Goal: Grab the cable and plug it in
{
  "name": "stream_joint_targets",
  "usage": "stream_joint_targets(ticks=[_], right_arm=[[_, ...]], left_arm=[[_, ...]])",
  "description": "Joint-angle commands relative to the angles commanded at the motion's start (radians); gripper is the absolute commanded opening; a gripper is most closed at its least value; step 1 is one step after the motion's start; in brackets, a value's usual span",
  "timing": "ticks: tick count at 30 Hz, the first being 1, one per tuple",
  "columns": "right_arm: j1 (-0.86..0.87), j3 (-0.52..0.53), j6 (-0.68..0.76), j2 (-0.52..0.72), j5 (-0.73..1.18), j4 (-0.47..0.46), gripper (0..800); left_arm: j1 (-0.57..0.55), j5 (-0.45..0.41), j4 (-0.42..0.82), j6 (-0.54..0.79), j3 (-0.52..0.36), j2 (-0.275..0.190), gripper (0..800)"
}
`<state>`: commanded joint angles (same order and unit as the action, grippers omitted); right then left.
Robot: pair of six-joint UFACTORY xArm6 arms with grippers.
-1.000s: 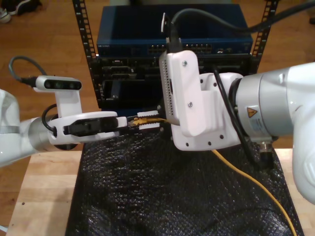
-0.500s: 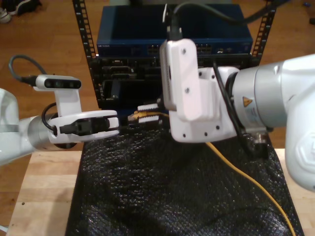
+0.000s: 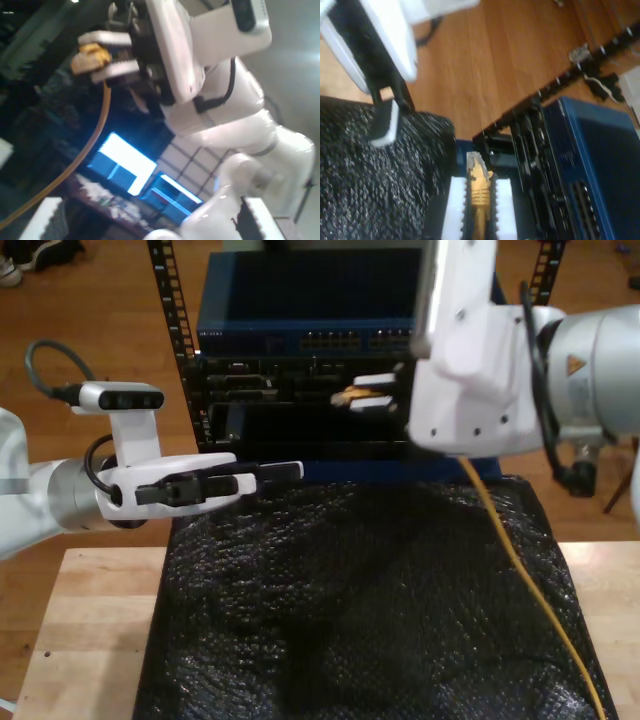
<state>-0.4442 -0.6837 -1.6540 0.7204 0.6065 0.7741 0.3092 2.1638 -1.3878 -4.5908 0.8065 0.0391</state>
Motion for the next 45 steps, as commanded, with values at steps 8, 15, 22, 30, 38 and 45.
stream_joint_targets(ticks=[8,15,22,30,38,45], right_arm=[[0.130,0.012,0.018,0.002,0.092,-0.009,0],[0.250,0.017,0.055,0.005,0.207,-0.011,0],[0.275,0.018,0.060,0.002,0.239,-0.015,0],[0.293,0.043,0.060,0.002,0.249,-0.026,0],[0.292,0.055,0.060,-0.003,0.249,-0.028,0],[0.301,0.078,0.060,-0.015,0.249,-0.028,0]], left_arm=[[0.003,-0.106,0.109,0.006,0.015,-0.063,795],[0.021,-0.187,0.262,0.037,0.077,-0.126,797],[0.118,-0.245,0.446,0.123,0.158,-0.146,795],[0.250,-0.244,0.638,0.279,0.196,-0.167,797],[0.416,-0.239,0.819,0.460,0.213,-0.203,798],[0.552,-0.238,0.982,0.632,0.216,-0.204,798]])
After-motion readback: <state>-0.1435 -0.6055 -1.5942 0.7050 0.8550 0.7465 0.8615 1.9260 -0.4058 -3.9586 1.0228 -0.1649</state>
